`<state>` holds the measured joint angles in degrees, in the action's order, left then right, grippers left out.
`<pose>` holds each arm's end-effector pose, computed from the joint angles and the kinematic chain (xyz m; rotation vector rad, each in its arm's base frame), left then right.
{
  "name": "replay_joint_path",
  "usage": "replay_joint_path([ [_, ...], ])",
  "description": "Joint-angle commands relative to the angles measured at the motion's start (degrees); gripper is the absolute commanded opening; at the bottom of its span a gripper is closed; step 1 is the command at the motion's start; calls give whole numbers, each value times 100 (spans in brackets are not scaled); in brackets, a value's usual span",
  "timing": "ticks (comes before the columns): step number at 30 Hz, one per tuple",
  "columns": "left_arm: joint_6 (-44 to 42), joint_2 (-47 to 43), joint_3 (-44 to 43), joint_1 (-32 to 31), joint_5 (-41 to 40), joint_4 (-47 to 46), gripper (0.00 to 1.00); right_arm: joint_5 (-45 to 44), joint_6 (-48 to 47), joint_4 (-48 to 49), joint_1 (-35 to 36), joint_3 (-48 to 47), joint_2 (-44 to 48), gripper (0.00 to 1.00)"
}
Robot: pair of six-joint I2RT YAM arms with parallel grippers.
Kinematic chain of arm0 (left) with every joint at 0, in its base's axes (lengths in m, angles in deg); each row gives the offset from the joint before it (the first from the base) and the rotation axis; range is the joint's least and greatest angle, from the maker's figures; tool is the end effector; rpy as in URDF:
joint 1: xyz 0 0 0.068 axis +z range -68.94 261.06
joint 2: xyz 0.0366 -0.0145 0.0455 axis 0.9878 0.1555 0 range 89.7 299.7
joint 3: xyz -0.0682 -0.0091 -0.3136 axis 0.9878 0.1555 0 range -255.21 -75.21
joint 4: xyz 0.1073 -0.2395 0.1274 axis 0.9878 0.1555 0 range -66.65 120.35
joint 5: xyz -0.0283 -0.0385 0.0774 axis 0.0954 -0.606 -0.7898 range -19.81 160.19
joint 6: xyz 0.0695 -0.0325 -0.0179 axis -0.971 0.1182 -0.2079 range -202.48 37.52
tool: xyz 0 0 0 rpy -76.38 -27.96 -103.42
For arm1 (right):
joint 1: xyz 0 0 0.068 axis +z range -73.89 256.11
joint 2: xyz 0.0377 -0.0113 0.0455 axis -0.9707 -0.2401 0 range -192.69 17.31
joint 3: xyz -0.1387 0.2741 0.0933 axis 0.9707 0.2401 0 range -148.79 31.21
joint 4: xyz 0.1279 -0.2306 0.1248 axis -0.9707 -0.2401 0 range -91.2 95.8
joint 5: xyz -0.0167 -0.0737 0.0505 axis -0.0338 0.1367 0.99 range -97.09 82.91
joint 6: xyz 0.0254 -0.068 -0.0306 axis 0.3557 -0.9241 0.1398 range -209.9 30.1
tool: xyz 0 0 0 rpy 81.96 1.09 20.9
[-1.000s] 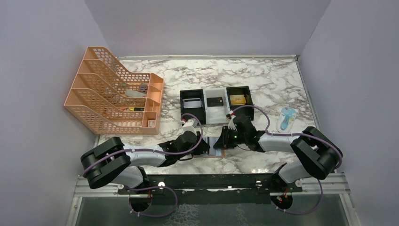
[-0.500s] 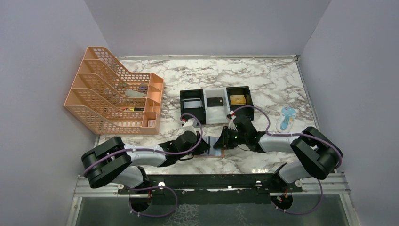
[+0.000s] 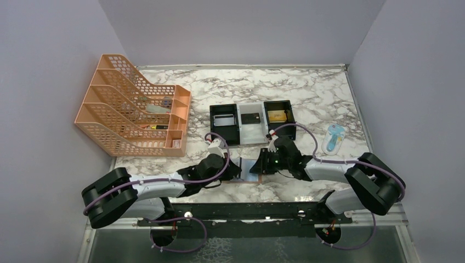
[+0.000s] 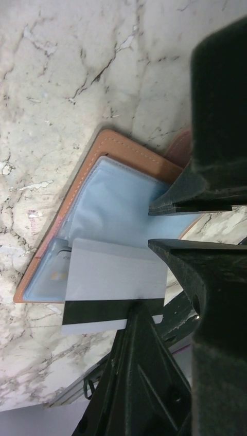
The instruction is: Take the credit cards out of the card holder
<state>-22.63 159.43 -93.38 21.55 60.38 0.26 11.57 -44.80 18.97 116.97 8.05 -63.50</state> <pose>0.1389 -0.2133 0.1609 -0.1217 2.2491 -1.0585 0.1881 0.1912 0.1244 -0.0821 2.5798 1.0461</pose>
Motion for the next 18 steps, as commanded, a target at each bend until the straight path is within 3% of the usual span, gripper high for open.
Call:
replay_joint_path([
  [1, -228, -314, -37, -27, -198, 265, 0, -258, -287, -296, -8, 247, 332, 28],
  [4, -309, -551, -16, -27, -181, 305, 0, -339, -298, -529, -9, 139, 601, 36],
  [9, -372, -1067, 70, -18, -328, 493, 0, -522, -247, -778, -8, 94, 1102, 42],
  [18, -722, -1485, -49, 3, -424, 1126, 0, -648, 21, 182, -8, 909, 2354, 56],
])
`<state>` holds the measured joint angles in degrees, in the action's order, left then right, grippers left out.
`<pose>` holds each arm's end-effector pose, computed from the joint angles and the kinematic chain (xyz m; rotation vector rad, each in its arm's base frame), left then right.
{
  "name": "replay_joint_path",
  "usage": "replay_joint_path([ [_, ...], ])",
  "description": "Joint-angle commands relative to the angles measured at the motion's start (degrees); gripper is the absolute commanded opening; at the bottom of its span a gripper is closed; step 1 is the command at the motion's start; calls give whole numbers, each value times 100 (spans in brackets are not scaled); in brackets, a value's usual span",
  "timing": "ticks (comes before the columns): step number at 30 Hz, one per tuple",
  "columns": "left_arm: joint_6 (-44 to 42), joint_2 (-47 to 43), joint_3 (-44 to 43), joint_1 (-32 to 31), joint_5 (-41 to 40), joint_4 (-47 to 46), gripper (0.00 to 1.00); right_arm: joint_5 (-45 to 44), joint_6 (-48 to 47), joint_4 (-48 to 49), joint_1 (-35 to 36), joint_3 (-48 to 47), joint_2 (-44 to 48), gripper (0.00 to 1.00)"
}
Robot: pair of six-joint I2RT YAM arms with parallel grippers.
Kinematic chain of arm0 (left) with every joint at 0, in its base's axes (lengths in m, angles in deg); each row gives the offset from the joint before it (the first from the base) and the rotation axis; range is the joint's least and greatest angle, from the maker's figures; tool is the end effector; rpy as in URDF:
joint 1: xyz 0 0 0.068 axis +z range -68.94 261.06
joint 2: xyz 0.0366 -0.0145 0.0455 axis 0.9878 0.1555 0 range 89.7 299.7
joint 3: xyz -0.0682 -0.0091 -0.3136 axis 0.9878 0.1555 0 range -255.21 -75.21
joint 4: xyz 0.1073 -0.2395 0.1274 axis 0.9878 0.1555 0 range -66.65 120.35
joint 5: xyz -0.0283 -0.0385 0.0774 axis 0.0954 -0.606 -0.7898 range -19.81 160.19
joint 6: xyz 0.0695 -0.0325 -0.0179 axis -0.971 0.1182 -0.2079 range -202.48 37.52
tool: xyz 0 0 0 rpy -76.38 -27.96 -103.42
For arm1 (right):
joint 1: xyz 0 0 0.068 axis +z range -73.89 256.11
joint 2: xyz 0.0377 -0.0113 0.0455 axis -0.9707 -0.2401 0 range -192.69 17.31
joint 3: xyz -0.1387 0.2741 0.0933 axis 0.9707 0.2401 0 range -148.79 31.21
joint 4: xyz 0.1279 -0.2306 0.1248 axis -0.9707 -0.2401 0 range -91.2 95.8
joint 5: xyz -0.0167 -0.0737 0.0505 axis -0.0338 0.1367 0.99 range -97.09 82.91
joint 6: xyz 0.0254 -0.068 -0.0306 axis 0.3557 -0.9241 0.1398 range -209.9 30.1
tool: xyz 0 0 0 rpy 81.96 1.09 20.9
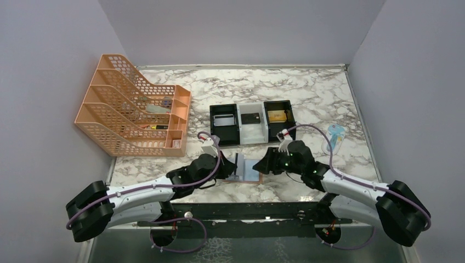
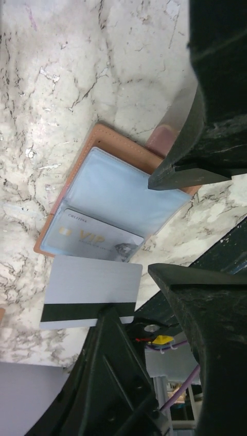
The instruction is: Take the credit cards out of the card holder
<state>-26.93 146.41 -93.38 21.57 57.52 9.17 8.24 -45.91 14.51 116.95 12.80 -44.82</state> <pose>0.1292 -0.1902 0.1922 -0.0799 2.1496 -1.0395 0.1617 0.1633 0.1627 -0.1013 2.3875 1.0737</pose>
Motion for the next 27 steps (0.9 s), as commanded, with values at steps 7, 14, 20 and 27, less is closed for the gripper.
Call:
replay_joint_path([
  [7, -537, -624, 245, 174, 217, -81, 0, -704, -184, 734, -6, 965, 1677, 59],
  [14, -269, -1378, 864, 960, 1242, -574, 0, -515, -182, 367, -15, 960, 2225, 64],
  [20, -56, -1596, 1265, 1590, 2229, -1312, 0, 438, -40, 1280, -40, 942, 1732, 67],
  [27, 44, -1435, 1310, 1634, 2920, -2046, 0, 1378, 468, 2482, -41, 832, 945, 66],
])
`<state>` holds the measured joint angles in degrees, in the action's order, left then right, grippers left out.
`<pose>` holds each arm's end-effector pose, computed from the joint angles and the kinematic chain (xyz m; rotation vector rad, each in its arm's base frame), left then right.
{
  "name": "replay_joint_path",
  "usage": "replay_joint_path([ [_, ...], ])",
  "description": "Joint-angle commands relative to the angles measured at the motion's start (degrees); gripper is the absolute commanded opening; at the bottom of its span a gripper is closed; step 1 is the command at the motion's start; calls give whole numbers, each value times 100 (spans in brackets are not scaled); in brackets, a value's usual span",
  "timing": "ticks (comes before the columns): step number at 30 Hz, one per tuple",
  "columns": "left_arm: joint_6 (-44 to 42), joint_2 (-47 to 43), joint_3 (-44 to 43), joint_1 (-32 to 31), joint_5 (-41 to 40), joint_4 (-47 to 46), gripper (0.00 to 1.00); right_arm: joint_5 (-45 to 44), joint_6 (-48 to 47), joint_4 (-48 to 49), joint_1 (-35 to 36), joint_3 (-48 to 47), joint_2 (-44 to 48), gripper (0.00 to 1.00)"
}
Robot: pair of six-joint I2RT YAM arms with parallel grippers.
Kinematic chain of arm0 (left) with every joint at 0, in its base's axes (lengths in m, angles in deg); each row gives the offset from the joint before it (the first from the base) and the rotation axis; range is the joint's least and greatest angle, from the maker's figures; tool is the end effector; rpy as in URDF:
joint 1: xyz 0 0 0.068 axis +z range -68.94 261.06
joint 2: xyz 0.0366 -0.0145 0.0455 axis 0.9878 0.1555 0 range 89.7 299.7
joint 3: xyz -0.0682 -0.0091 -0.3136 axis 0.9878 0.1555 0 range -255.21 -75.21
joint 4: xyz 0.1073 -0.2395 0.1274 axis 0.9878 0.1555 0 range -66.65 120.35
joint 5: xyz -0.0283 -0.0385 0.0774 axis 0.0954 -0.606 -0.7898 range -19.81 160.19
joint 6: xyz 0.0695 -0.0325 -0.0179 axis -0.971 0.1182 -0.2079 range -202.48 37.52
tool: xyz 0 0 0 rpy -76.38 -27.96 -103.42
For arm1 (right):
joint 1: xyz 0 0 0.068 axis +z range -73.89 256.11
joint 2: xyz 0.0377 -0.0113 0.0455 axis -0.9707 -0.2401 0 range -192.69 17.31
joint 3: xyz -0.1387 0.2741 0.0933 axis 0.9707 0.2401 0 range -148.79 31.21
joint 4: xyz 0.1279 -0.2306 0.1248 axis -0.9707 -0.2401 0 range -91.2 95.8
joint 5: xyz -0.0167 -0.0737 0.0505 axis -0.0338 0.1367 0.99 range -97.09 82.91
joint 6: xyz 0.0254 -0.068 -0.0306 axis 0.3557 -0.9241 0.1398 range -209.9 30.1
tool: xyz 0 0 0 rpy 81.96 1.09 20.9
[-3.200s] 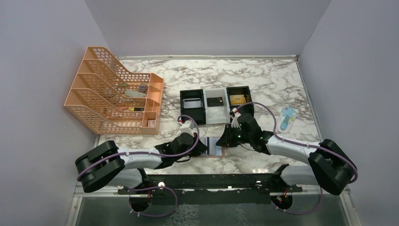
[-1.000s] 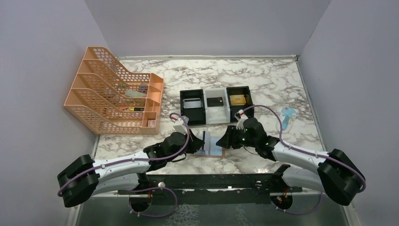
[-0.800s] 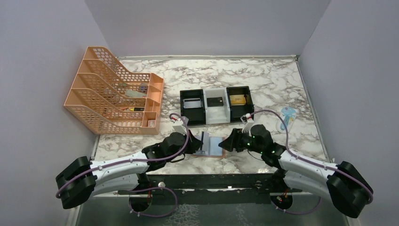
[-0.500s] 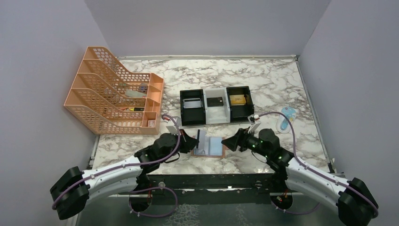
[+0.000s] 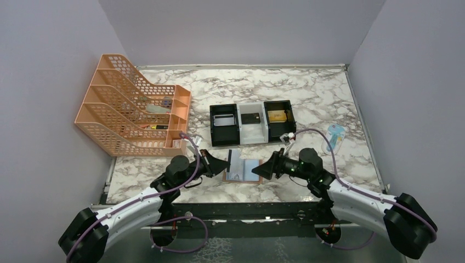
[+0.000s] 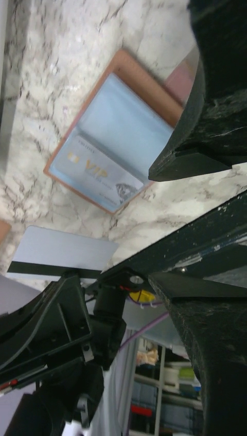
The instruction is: Take the credit cards out of the card holder
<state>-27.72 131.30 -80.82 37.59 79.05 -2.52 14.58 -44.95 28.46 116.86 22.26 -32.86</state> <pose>0.1260 -0.1339 0.1827 -0.0662 1.9604 -1.3384 0.1328 0.1473 0.1733 -0.2118 2.1086 1.3214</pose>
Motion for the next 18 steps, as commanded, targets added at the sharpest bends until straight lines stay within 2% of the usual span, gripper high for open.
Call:
replay_joint_path([
  [1, 161, 134, 65, 29, 852, -1039, 0, 824, 493, 1308, -32, -96, -350, 66],
  [6, 354, 223, 112, 31, 1055, -1538, 0, 1147, 894, 2255, -34, -114, -851, 66],
  [12, 410, 225, 91, 22, 1274, -1770, 0, 1340, 1136, 2706, -29, -281, -1394, 66],
  [18, 477, 296, 54, 23, 1326, -1888, 0, 1616, 1386, 3262, -25, -454, -1874, 56],
])
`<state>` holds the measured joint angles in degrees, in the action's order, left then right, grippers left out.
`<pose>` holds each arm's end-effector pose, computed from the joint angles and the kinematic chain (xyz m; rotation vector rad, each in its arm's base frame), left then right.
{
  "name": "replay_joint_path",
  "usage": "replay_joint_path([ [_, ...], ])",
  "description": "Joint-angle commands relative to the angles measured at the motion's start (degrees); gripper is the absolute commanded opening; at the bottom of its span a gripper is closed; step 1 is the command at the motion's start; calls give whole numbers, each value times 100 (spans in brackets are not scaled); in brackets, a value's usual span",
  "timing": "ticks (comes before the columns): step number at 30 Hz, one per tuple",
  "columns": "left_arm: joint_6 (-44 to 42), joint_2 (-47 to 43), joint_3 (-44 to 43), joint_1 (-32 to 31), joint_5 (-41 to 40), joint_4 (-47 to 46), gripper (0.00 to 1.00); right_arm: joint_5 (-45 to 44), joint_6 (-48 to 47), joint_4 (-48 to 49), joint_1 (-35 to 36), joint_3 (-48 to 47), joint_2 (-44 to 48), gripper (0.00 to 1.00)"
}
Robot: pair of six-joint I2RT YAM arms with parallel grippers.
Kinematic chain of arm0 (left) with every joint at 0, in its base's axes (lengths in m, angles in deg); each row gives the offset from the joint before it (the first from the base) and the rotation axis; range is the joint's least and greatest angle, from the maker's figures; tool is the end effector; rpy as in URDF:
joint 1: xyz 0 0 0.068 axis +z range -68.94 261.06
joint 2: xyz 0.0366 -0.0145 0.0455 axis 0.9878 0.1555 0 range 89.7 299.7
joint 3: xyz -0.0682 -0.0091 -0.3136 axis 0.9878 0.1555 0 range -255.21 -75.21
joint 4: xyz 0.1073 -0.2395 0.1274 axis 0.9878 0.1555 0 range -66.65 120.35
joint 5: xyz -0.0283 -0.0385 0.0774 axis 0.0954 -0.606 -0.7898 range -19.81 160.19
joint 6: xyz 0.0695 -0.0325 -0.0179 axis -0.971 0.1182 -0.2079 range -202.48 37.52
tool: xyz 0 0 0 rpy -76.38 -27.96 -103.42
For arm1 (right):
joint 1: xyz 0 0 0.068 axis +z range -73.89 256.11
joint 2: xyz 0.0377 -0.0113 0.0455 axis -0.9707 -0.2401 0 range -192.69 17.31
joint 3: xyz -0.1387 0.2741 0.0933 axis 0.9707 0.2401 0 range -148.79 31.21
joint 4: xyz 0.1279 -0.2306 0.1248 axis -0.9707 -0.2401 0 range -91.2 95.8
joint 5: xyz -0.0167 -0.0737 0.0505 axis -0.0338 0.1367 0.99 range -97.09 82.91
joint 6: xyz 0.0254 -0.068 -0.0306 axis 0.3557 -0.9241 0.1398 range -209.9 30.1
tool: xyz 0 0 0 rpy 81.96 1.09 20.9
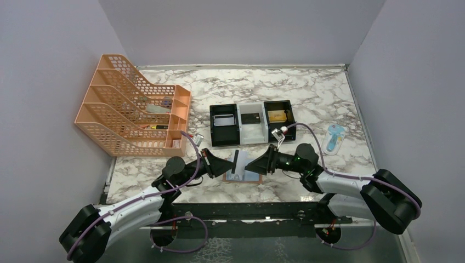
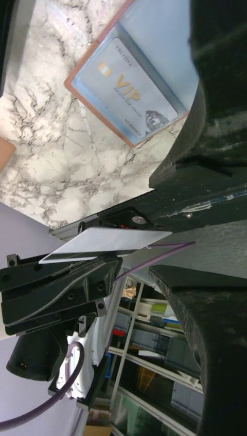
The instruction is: Take the credit cards out of the card holder
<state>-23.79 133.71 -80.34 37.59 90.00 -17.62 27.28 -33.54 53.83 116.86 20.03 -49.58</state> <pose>0.1187 -0.1442 0.2092 0.0833 1.7958 -1.6215 0.1503 0.1798 0.1895 -0.2586 2.0127 1.6848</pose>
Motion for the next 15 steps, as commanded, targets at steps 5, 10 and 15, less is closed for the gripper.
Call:
replay_joint_path([
  [5, 126, 158, -91, 21, 391, -500, 0, -216, 708, 1411, -6, 29, -125, 46],
  [10, 233, 205, -59, 22, 407, -748, 0, 45, 526, 947, -6, -282, -114, 45],
  [15, 452, 346, 101, 20, 367, -1372, 0, 238, 564, 1012, -6, -292, -262, 44],
])
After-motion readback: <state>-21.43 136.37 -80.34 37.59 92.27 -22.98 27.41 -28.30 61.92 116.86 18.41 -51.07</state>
